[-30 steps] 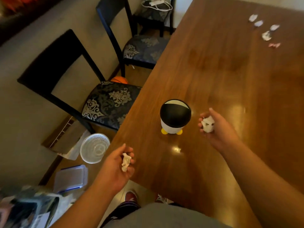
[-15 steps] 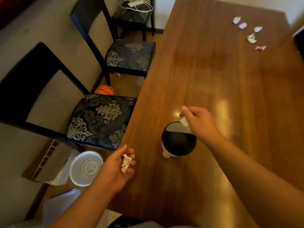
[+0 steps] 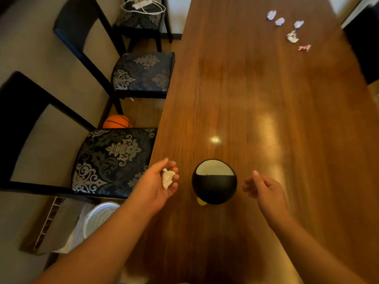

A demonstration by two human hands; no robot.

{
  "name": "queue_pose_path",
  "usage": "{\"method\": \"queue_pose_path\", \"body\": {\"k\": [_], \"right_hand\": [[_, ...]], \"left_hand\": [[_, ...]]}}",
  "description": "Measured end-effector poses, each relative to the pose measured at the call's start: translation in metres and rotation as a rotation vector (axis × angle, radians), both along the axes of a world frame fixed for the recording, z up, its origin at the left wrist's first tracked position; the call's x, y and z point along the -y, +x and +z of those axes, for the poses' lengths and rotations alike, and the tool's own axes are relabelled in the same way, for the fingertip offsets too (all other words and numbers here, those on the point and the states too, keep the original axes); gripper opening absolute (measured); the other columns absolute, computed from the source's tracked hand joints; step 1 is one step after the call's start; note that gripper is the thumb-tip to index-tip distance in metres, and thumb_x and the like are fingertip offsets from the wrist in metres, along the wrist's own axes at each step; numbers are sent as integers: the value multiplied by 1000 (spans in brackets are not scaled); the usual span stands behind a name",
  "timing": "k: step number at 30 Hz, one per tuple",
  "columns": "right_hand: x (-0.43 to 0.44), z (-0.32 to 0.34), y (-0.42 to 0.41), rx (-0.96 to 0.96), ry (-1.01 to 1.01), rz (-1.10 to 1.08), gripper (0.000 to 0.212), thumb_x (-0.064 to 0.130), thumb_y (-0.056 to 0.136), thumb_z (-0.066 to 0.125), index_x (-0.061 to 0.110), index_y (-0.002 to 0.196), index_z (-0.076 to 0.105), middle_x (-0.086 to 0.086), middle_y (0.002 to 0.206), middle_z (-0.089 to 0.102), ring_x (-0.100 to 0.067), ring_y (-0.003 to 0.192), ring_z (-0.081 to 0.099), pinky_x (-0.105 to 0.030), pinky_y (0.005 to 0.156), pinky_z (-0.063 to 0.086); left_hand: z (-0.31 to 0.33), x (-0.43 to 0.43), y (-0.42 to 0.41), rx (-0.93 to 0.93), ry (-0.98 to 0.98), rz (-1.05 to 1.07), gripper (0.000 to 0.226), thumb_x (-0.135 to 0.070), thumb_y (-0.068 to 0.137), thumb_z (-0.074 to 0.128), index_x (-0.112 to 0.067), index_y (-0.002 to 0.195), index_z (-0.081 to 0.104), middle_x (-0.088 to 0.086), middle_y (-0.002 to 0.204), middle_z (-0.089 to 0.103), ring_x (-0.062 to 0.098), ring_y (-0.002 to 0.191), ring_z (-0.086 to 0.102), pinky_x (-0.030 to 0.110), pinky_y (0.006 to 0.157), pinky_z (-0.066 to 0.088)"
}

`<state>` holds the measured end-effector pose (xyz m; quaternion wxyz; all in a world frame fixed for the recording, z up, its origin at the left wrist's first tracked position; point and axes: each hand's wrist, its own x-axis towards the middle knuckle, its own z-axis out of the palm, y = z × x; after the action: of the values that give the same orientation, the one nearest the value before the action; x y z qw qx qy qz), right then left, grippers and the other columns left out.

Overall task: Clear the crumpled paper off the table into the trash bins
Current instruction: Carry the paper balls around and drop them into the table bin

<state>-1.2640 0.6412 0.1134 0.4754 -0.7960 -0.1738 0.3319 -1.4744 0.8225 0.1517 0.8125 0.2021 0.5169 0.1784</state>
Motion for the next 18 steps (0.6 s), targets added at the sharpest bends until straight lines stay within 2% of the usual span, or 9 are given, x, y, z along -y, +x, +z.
{"method": "queue_pose_path", "body": {"k": [3, 7, 8, 10, 12, 14, 16, 18], "right_hand": [[38, -16, -10, -84, -101, -5, 36, 39, 97, 47, 18, 83, 73, 3, 77, 75, -7, 68, 68, -21, 61, 48], [71, -31, -22, -162, -143, -57, 33, 29, 96, 54, 10, 76, 72, -9, 70, 73, -11, 58, 68, -13, 49, 48], [77, -34, -24, -170, -161, -59, 31, 27, 95, 55, 10, 76, 73, -8, 69, 73, -13, 59, 68, -13, 48, 48], [84, -36, -27, -171, -182, -51, 27, 24, 94, 57, 11, 76, 73, -4, 67, 74, -17, 62, 69, -13, 48, 47], [87, -36, -28, -164, -182, -43, 25, 22, 94, 57, 12, 76, 72, -1, 68, 74, -14, 62, 69, -14, 51, 48], [87, -32, -26, -151, -176, -31, 24, 23, 94, 57, 15, 77, 73, 0, 71, 74, -11, 62, 69, -19, 55, 50], [87, -28, -23, -121, -166, -31, 25, 23, 95, 57, 14, 77, 72, 1, 71, 74, -10, 61, 69, -20, 57, 51], [89, -25, -21, -102, -161, -50, 25, 22, 95, 56, 12, 77, 72, 2, 70, 73, -8, 59, 67, -15, 53, 50]], "left_hand": [[29, -34, 39, 102, 160, -18, 30, -34, 95, 50, -15, 76, 65, -1, 67, 62, 8, 54, 61, 19, 44, 48], [69, -65, 85, 297, 442, -117, 36, -39, 95, 49, -18, 75, 71, -1, 71, 69, 12, 68, 67, 26, 54, 53], [72, -64, 94, 288, 519, -178, 36, -40, 94, 48, -18, 78, 71, 0, 74, 70, 14, 72, 68, 28, 57, 54], [66, -53, 106, 140, 707, -384, 35, -43, 95, 45, -18, 86, 68, 1, 83, 71, 18, 80, 69, 34, 64, 57], [48, -34, 106, -46, 880, -744, 36, -45, 97, 41, -20, 93, 66, 0, 94, 70, 16, 88, 68, 37, 76, 57], [29, -21, 98, -140, 927, -1091, 40, -49, 98, 37, -22, 99, 67, -6, 100, 69, 9, 96, 64, 35, 88, 51], [22, -17, 89, -134, 915, -1175, 42, -51, 97, 36, -24, 104, 67, -9, 105, 69, 4, 103, 62, 32, 93, 48], [25, -19, 85, -89, 920, -1058, 39, -48, 97, 38, -23, 105, 66, -7, 105, 70, 1, 100, 64, 25, 87, 51]]}}
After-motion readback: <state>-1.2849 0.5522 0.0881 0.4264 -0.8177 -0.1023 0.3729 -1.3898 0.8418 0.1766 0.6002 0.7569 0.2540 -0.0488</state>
